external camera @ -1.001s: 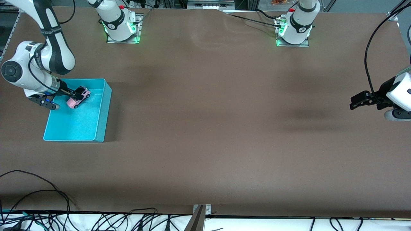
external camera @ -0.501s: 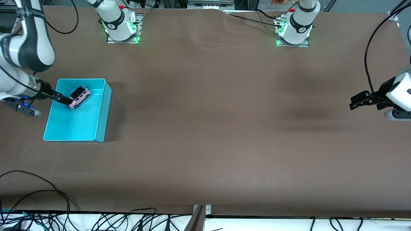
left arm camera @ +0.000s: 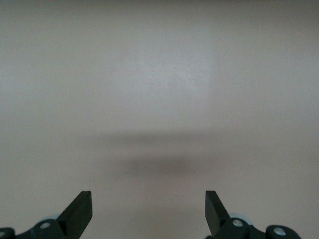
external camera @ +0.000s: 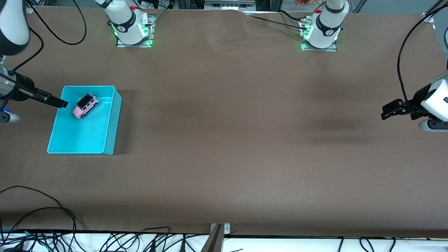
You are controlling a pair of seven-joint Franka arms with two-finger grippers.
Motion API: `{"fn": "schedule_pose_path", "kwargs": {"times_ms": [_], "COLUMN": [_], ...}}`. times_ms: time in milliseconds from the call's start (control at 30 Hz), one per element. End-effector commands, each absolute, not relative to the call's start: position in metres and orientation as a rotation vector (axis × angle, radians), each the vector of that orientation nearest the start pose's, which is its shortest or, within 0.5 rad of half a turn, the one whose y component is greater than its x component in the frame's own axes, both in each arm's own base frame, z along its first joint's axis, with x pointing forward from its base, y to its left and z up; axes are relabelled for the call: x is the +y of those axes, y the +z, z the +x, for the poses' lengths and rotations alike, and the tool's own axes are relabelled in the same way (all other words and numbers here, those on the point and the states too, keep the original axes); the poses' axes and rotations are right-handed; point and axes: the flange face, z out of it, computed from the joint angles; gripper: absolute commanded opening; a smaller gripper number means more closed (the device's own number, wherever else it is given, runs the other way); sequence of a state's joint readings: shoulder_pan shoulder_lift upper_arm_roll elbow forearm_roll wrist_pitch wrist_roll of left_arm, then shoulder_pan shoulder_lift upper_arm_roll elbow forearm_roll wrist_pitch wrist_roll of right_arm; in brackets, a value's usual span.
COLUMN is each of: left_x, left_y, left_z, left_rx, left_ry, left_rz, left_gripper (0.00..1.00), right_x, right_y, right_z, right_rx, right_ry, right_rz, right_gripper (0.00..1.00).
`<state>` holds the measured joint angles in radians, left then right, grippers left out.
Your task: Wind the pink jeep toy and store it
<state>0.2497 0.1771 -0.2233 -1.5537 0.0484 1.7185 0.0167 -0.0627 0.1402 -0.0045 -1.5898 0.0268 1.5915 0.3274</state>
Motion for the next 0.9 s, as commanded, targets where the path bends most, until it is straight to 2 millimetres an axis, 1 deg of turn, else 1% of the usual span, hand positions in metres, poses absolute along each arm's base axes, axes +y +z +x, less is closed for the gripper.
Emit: {"fn": "schedule_pose_path", "kwargs": {"times_ms": [0,67,133,234,267,367,434,501,534,601,868], "left_x": [0.029,0.029,0.029,0.029,0.029,0.029,0.029,0.029,0.029,0.029,0.029], "left_y": [0.546,0.546,0.546,0.547,0.547,0.547,0.547,0.546,0.546,0.546,0.546], "left_z": [0.610,0.610,0.610,0.610,0.610,0.610,0.610,0.610,0.610,0.610,0.610], "left_rx": [0.004,0.004,0.004,0.004,0.004,0.004,0.004,0.004,0.004,0.004,0.004], "left_ry": [0.020,0.020,0.020,0.018,0.017,0.017,0.017,0.020,0.020,0.020,0.020], "left_rz": [-3.145,-3.145,-3.145,-3.145,-3.145,-3.145,-3.145,-3.145,-3.145,-3.145,-3.145], "left_gripper": [1.00,1.00,1.00,1.00,1.00,1.00,1.00,1.00,1.00,1.00,1.00], "right_x": [-0.029,-0.026,-0.022,-0.022,-0.023,-0.023,-0.026,-0.034,-0.039,-0.041,-0.037], "right_y": [0.571,0.580,0.583,0.592,0.593,0.601,0.606,0.609,0.611,0.612,0.609], "right_z": [0.589,0.581,0.572,0.562,0.561,0.557,0.556,0.556,0.555,0.555,0.557], "right_rx": [0.616,0.603,0.606,0.583,0.560,0.399,0.290,0.231,0.221,0.216,0.202], "right_ry": [0.178,0.162,0.159,0.129,0.126,0.090,0.067,0.053,0.046,0.041,0.053], "right_rz": [-2.992,-2.991,-2.992,-2.993,-2.997,-3.019,-3.030,-3.032,-3.031,-3.032,-3.034], "right_gripper": [1.00,1.00,1.00,1.00,1.00,1.00,1.00,1.00,1.00,1.00,1.00]}}
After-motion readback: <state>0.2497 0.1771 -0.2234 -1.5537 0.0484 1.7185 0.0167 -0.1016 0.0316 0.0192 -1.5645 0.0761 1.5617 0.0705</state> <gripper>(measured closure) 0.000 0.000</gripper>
